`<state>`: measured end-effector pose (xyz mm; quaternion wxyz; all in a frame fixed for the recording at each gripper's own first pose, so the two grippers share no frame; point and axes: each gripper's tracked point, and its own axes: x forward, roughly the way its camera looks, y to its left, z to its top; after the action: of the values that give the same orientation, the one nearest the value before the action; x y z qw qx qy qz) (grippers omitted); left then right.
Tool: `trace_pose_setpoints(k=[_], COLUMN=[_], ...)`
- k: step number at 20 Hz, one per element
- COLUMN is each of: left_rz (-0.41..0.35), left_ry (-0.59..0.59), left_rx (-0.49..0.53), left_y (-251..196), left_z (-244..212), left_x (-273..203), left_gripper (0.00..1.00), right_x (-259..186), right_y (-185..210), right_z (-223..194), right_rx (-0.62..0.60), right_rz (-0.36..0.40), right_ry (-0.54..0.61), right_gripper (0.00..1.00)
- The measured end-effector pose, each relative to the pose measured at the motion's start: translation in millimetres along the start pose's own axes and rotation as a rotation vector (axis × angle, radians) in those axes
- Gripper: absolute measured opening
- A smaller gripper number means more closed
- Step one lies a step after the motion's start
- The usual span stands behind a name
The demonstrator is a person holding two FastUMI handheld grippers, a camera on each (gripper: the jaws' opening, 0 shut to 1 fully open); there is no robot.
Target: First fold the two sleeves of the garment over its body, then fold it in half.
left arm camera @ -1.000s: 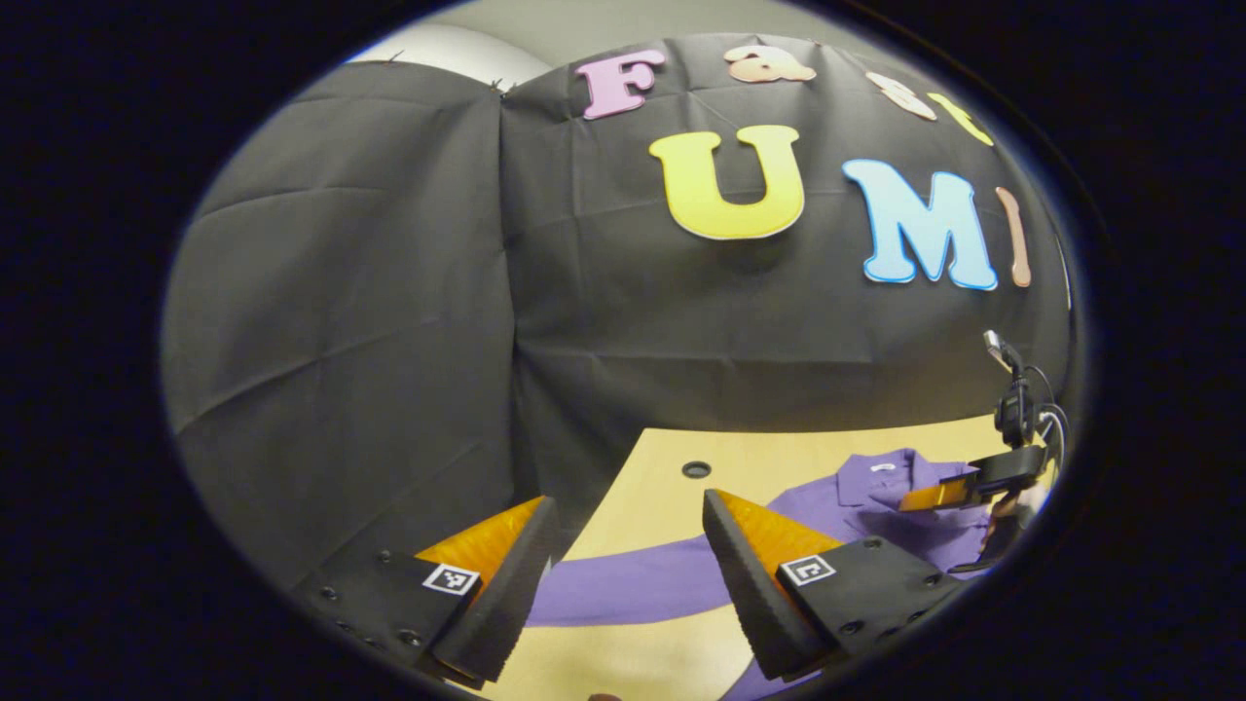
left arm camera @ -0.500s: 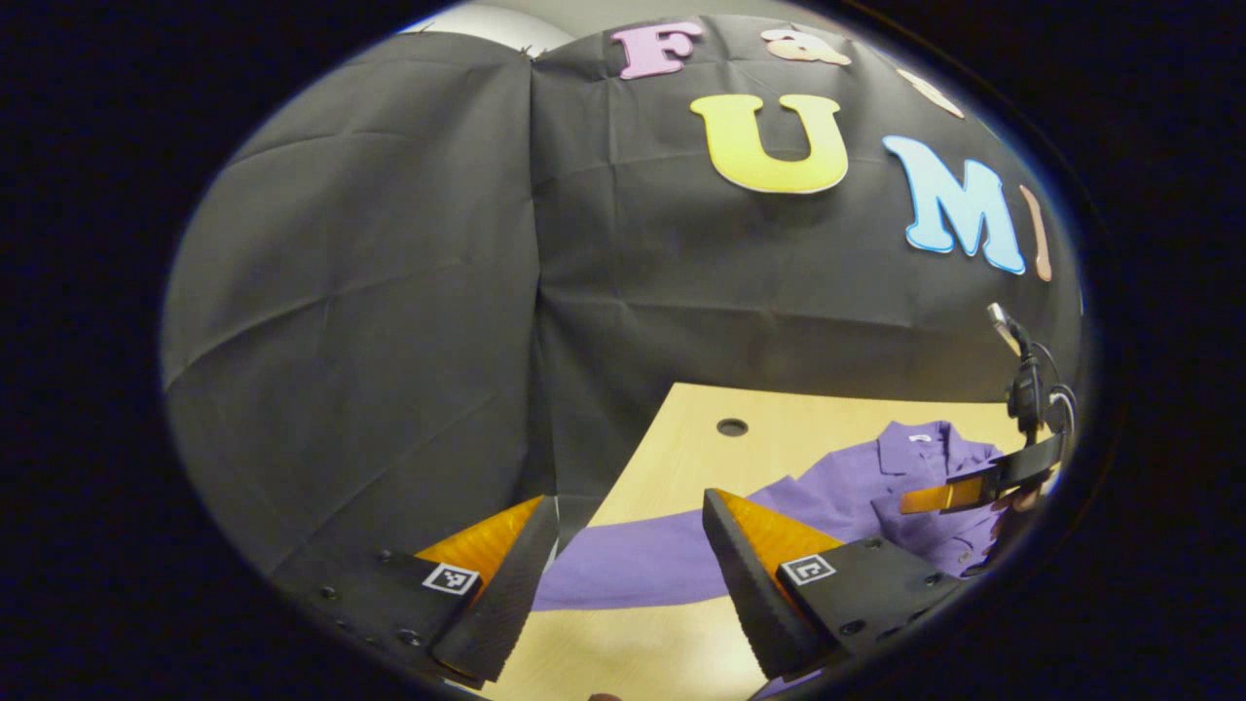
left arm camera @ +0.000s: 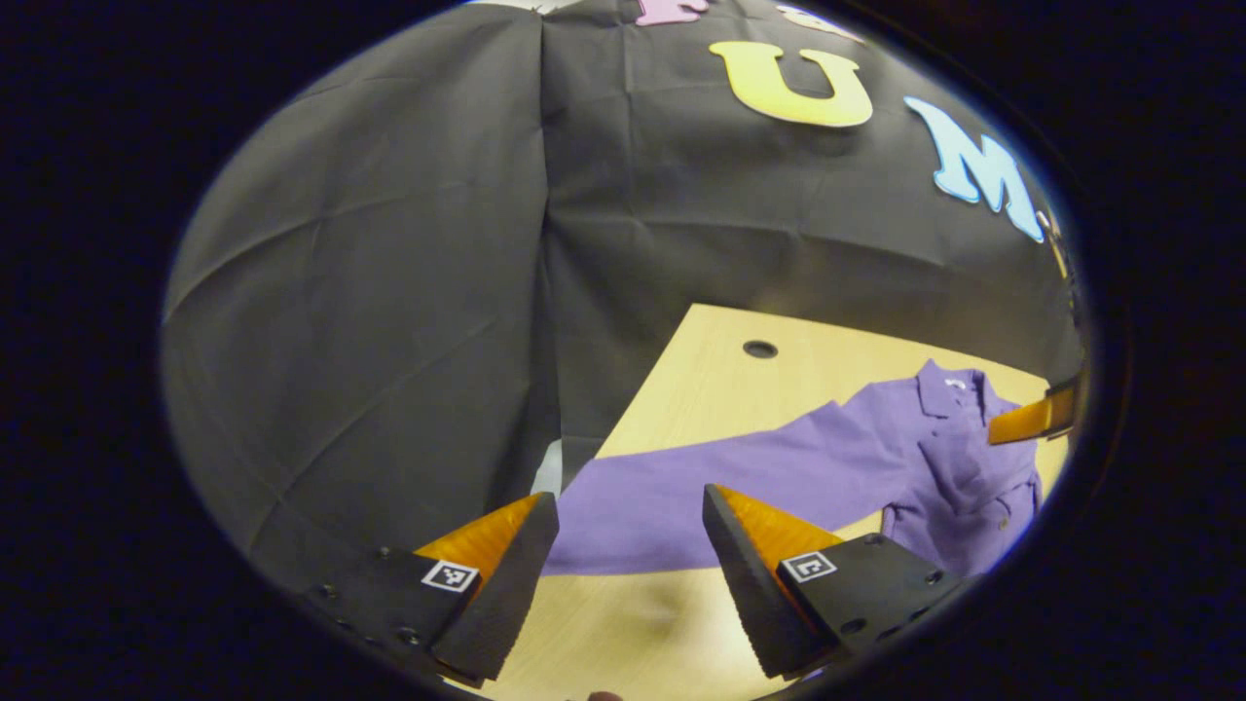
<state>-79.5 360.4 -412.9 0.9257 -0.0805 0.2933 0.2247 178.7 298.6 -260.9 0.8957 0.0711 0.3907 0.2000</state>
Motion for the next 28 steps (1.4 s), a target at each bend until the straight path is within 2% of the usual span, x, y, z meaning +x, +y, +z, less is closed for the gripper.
trace_pose_setpoints(k=[9, 11, 12, 15, 16, 17, 20, 23, 27, 28], left_rz=[0.065, 0.075, 0.082, 0.083, 0.074, 0.072, 0.060, 0.038, 0.051, 0.061], left_ry=[0.136, 0.160, 0.180, 0.180, 0.179, 0.183, 0.188, 0.176, 0.181, 0.195], left_rx=[-0.043, -0.031, -0.030, -0.034, -0.041, -0.050, -0.069, -0.088, -0.118, -0.101], left_y=[21.2, 18.9, 18.0, 13.4, 11.7, 9.1, 2.2, -12.7, -28.1, -26.0], left_z=[-59.1, -69.7, -76.8, -77.9, -78.2, -78.4, -80.4, -77.7, -79.7, -78.9], left_x=[45.3, 48.0, 48.9, 52.5, 54.3, 54.2, 55.9, 59.2, 62.5, 62.6], left_gripper=[1.00, 0.94, 0.98, 1.00, 0.95, 0.99, 0.92, 0.65, 0.12, 0.07], right_x=[-24.4, -27.1, -28.6, -30.6, -30.8, -31.2, -31.5, -31.8, -33.3, -34.4], right_y=[-24.7, -28.5, -30.2, -34.4, -34.2, -34.6, -34.5, -33.6, -36.1, -37.6], right_z=[-13.6, -14.9, -14.4, -13.1, -12.0, -11.9, -11.8, -15.2, -18.4, -18.6], right_rx=[0.015, 0.025, 0.028, 0.038, 0.042, 0.045, 0.044, 0.050, 0.060, 0.059], right_rz=[-0.051, -0.062, -0.066, -0.077, -0.077, -0.077, -0.075, -0.071, -0.072, -0.071], right_ry=[0.007, 0.007, 0.006, 0.000, -0.001, -0.002, -0.003, 0.003, 0.005, 0.006], right_gripper=[0.43, 0.44, 0.43, 0.43, 0.44, 0.43, 0.44, 0.43, 0.44, 0.44])
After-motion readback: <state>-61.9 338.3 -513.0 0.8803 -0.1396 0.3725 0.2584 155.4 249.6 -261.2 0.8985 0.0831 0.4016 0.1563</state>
